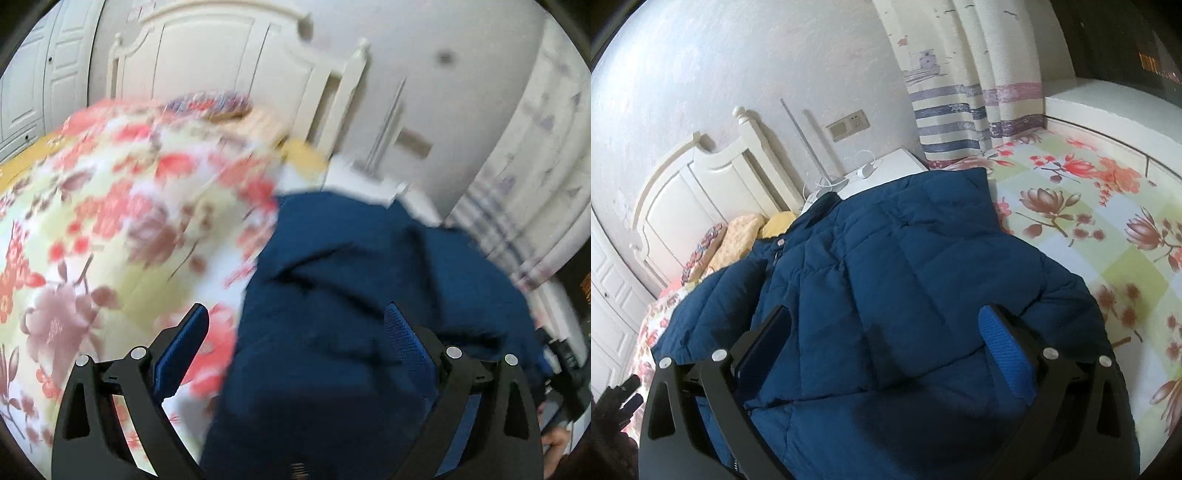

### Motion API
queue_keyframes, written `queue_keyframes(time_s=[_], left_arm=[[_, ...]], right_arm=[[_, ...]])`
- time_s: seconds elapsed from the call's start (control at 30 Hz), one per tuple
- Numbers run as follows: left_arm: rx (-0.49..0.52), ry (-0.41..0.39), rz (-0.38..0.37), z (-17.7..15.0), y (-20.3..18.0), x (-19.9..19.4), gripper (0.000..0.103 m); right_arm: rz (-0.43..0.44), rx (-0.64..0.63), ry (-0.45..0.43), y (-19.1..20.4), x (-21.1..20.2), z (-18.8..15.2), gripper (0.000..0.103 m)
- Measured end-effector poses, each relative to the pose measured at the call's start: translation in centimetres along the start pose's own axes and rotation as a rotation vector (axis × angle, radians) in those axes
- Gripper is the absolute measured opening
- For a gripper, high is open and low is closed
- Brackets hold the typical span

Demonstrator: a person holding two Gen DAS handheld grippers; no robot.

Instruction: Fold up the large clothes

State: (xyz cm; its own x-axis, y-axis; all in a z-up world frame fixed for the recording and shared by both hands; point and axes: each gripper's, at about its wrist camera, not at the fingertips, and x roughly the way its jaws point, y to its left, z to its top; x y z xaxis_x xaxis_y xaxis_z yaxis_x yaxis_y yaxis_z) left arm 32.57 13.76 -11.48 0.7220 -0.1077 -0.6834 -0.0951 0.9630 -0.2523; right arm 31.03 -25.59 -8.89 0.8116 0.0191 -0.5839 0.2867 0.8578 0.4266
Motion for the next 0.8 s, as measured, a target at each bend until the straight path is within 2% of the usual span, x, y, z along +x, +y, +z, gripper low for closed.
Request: queue_keyframes(time_s=[0.07,0.2,0.33,0.43,0.5,0.63,0.7,0.8], left_arm=[[0.049,0.040,0.017,0.0,-0.7,1.5,0.092],[0.132,0.069,0.151,0.1,-2.4,3.6,0.092],[0.131,0.082,0.148,-0.4,-1.5,4.3,0.094],[0.120,0.090,0.141,-0.6,-0.8,4.6,0.099],[0.112,0.102,0.121,-0.7,-0.5,4.7,0.099],[0.116,0.101,0.113,-0.8,-0.4,4.7,0.099],[0.125,0.096,0.119,-0.8,-0.6,4.6,0.099],[0.122,0.098,0.115,-0.8,-0.6,4.6,0.099]], right_arm=[[-0.008,-0.021,0.007,0.5,0.2,-0.1,0.100],[-0.013,-0.030,0.006,0.7,0.2,-0.2,0.100],[-0.012,-0.049,-0.008,1.2,0.0,-0.3,0.100],[-0.014,-0.117,-0.029,2.6,-0.5,-0.5,0.098],[-0.021,-0.235,-0.048,5.0,-1.0,-1.0,0.096],[0.004,-0.576,-0.080,12.0,-2.0,-3.8,0.091],[0.009,-0.699,-0.065,14.5,-1.7,-4.9,0.088],[-0.029,-0.864,-0.015,18.0,-0.2,-6.0,0.077]])
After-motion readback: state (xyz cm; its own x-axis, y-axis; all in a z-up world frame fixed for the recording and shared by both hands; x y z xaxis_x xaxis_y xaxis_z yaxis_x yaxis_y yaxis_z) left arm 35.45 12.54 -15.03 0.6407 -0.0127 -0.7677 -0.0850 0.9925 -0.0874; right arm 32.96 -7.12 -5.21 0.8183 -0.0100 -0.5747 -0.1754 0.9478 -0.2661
